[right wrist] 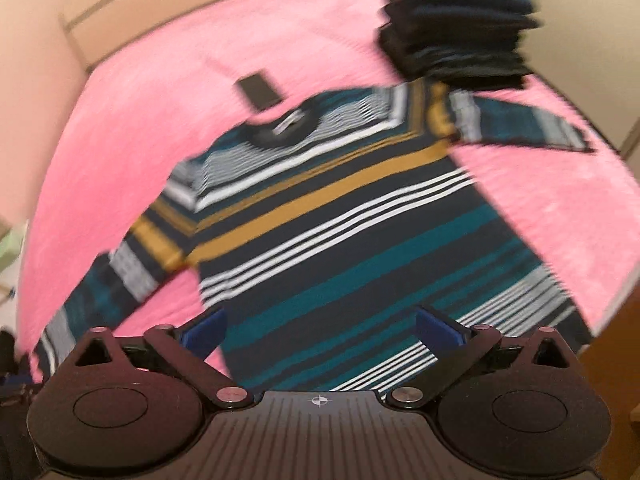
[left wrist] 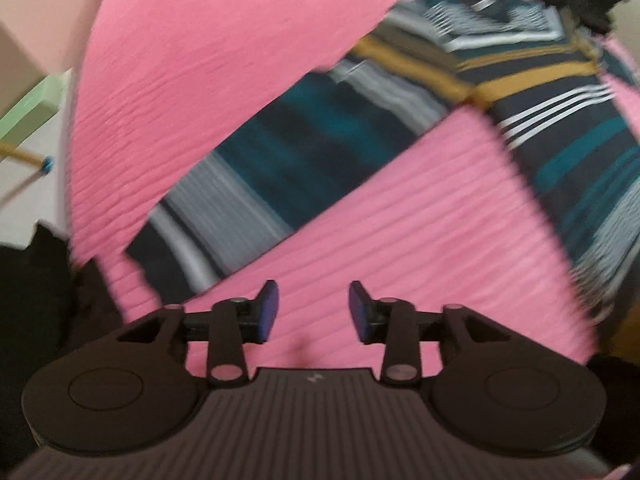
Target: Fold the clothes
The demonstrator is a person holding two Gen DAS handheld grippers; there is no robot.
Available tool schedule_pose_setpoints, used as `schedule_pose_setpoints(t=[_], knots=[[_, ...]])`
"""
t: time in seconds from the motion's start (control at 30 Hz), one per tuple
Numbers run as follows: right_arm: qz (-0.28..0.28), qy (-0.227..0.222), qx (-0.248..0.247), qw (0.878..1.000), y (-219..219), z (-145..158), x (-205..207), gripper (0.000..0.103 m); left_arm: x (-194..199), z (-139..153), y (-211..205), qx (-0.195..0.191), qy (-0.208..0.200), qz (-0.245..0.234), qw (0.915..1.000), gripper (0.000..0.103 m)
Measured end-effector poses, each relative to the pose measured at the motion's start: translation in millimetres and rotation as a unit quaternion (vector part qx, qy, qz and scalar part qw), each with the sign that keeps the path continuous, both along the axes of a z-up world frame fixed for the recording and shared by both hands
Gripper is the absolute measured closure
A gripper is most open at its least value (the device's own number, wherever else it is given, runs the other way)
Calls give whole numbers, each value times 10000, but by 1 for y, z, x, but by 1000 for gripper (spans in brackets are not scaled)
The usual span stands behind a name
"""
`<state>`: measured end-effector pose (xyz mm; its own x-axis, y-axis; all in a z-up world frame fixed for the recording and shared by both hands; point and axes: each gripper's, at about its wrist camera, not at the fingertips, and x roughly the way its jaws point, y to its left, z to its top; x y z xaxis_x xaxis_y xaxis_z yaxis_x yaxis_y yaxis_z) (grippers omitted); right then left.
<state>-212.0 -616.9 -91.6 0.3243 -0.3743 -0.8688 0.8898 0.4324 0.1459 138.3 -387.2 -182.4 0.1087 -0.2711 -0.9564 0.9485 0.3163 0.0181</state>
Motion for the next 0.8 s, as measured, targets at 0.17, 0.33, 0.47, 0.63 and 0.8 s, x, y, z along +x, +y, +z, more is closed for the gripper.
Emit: schedule_pose_setpoints(t=[0.17,0.33,0.47,0.63,0.8], knots=[[-290,-53,5,9996,-25,10,-45,0,-57,30,-28,-331,-231,-323,9987,33],[-119,-96,-53,9999,-69,14,-90,0,-99,57,-53,-566,-382,177,9975,14],[224,-18,-34,9997,-101,14,-121,0,-143,77,-66,-612,-505,618,9949,9],[498,76,65,9987,-126,11,-156,0,-186,89,-77,-538,-449,1090,9916,9],[431,58,147,9989,-135,14,-183,0,-205,98,-84,-568,-384,1245,9898,9]])
